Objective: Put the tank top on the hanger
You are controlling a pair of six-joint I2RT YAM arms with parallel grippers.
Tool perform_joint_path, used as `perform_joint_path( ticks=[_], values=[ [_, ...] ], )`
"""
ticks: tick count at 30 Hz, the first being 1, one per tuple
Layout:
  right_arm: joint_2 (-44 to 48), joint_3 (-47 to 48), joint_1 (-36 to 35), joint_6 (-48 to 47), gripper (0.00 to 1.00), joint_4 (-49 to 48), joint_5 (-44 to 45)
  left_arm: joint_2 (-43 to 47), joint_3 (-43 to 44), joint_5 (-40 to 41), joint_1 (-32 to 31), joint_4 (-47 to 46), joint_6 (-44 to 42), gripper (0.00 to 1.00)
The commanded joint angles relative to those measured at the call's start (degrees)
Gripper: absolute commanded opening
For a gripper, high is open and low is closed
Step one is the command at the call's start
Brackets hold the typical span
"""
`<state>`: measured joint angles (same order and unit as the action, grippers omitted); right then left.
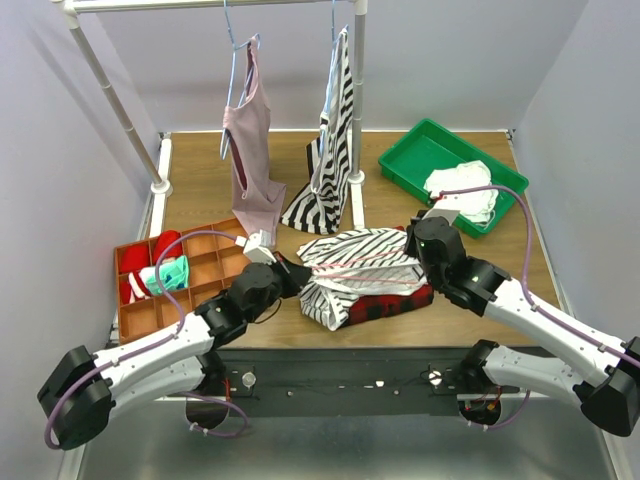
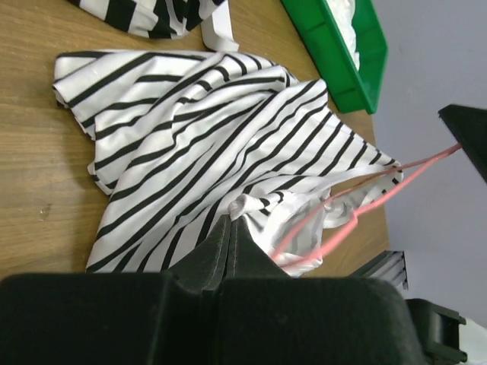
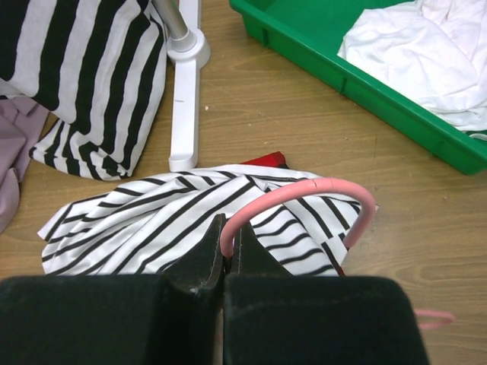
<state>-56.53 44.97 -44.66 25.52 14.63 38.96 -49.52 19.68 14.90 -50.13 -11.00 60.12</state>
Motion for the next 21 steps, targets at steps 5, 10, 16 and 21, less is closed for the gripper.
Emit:
perform_joint_path(
  ticks=[5, 10, 16, 21],
  values=[
    [-0.51, 1.7, -0.34, 0.41, 0.01, 1.1, 3.31, 5.39, -1.13, -4.87, 6.44, 4.5, 0.53, 0.0],
    [-1.03, 2.57, -0.34, 0.32, 0.01, 1.71, 4.37, 7.15, -0.61, -6.02, 7.94, 5.29, -0.26, 0.0],
    [-2.7, 3.98, -0.34, 1.2, 0.01, 2.85, 6.56, 8.56, 2.64, -10.93, 7.94, 8.09, -4.64, 0.0],
    [-3.58, 5.48, -0.34, 0.68, 0.01, 2.24, 7.45, 8.3, 6.33, -14.81, 7.94, 10.92, -9.22, 0.0]
  ],
)
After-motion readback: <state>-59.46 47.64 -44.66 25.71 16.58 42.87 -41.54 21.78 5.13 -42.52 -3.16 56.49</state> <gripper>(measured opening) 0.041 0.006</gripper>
